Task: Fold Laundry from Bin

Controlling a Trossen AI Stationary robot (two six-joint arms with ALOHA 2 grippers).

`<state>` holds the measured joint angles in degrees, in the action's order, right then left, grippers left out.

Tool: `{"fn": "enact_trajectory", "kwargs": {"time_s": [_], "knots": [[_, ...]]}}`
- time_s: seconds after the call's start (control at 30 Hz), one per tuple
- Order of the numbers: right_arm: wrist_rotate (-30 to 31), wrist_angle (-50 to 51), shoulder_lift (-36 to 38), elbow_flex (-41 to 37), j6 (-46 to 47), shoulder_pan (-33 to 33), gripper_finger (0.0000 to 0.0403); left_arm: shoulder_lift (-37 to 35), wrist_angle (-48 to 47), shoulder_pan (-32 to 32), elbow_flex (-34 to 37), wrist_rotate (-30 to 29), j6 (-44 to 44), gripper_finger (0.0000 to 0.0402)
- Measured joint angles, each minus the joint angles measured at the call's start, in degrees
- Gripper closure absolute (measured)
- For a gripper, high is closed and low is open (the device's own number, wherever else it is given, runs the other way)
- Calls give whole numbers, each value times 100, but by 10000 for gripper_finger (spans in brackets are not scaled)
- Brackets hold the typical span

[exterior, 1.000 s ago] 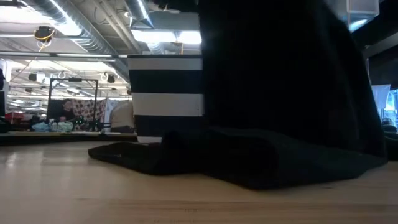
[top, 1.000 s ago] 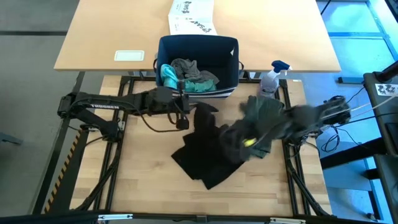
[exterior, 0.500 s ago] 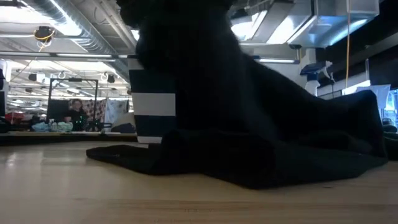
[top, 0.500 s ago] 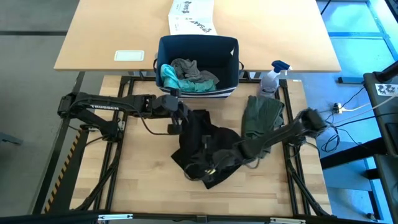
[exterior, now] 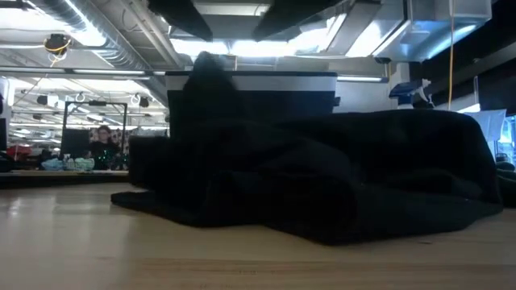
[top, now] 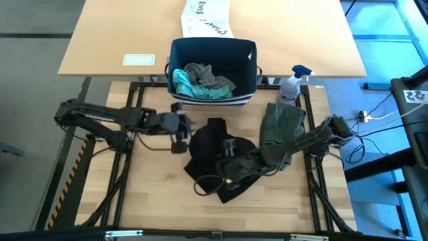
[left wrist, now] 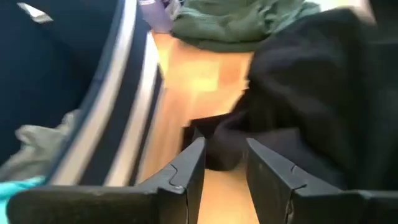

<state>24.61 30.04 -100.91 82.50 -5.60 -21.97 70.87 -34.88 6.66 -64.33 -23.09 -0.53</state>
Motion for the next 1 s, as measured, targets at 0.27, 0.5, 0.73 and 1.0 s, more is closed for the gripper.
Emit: {"fn": "enact_trajectory", "kwargs": {"time_s": [0.27,0.5,0.73,1.0], "knots": [[406,-154,55,-512,-308,307,171,181,801,752,923,23,586,297],[242,-1303,55,-1148,-336,1056,171,149,1354,1655,2350,-781,2142,298],[-1099,-2935,-329,-1351,-180,1937,171,149,2247,2342,3468,-1036,3481,298],[-1874,-3353,-1163,-1357,257,2450,171,145,2591,2450,3816,-1111,3802,298]]}}
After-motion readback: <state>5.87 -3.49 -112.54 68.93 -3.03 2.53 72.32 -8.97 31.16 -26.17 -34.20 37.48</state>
